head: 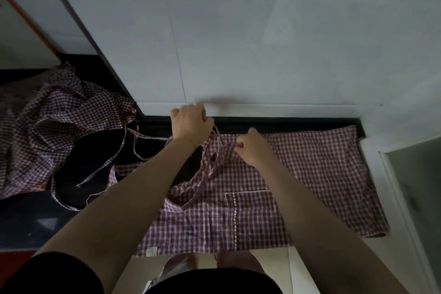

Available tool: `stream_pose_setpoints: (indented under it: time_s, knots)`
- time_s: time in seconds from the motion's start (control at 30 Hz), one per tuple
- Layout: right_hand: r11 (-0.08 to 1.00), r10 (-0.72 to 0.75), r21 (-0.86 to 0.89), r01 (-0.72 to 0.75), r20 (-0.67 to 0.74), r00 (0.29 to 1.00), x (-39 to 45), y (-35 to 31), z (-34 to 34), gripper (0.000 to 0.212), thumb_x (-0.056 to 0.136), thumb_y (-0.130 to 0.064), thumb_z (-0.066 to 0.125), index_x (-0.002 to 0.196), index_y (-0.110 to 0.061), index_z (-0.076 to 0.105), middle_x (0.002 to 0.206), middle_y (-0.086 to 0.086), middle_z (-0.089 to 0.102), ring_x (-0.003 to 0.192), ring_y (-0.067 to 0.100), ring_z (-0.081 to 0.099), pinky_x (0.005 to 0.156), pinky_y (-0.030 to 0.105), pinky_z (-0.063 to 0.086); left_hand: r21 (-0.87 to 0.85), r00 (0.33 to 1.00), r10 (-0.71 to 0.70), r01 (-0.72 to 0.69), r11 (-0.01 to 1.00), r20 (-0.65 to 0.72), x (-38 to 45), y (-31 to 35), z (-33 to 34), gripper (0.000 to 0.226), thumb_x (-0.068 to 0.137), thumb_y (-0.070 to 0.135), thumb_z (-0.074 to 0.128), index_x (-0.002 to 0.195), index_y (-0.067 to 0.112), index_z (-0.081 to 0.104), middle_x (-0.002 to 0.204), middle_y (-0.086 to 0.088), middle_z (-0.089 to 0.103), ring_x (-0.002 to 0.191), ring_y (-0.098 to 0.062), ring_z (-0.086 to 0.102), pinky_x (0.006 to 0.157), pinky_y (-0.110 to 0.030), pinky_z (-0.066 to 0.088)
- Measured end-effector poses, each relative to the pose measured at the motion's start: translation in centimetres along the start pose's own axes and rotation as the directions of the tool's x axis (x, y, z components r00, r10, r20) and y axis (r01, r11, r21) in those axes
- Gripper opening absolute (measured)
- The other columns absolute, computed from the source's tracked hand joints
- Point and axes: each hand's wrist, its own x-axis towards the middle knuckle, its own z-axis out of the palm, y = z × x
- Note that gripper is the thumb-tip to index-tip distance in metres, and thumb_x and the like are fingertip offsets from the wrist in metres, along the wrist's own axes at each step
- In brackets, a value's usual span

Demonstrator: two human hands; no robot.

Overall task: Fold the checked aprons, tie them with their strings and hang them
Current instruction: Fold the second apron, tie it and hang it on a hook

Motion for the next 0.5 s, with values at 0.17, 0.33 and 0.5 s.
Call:
stream_pose_setpoints:
  time_s: [0.17, 0.33, 0.5]
  knots:
    - [0.987, -0.043, -0.156, 0.037, -0.035, 0.998, 3.5, -1.4, 0.2, 0.02, 0.1, -0.028, 0.051, 0.101, -0.018, 0.069, 0.116, 0.007, 0.052, 0.116, 0.028, 0.047, 0.1, 0.047, 0.037, 0.107, 0.962, 0.192, -0.174, 0.979, -0.195, -1.6, -1.3, 1.7, 0.028, 0.08, 0.028, 0.052, 0.105, 0.015, 0.058, 0.102, -0.003, 0.054, 0.1, -0.025, 0.048, 0.099, -0.043, 0.033]
    - [0.992, -0.026, -0.124, 0.028, 0.021, 0.999, 5.2, -2.0, 1.7, 0.015, 0.098, -0.015, 0.048, 0.085, -0.017, 0.056, 0.088, 0.002, 0.055, 0.094, 0.026, 0.058, 0.09, 0.04, 0.04, 0.256, 0.869, 0.332, -0.437, 0.862, 0.366, -4.9, -1.7, 5.4, 0.033, 0.09, 0.029, 0.048, 0.122, 0.021, 0.055, 0.127, -0.003, 0.05, 0.123, -0.023, 0.043, 0.111, -0.043, 0.028]
    - [0.992, -0.027, -0.12, 0.028, 0.01, 1.0, 5.8, -1.6, 2.5, 0.012, 0.094, -0.006, 0.05, 0.084, -0.013, 0.05, 0.091, 0.006, 0.053, 0.091, 0.028, 0.058, 0.073, 0.034, 0.039, 0.375, 0.882, 0.204, -0.376, 0.847, 0.425, -4.3, -4.0, 7.3, 0.055, 0.092, 0.028, 0.051, 0.145, 0.023, 0.037, 0.15, -0.002, 0.035, 0.138, -0.025, 0.033, 0.117, -0.049, 0.02]
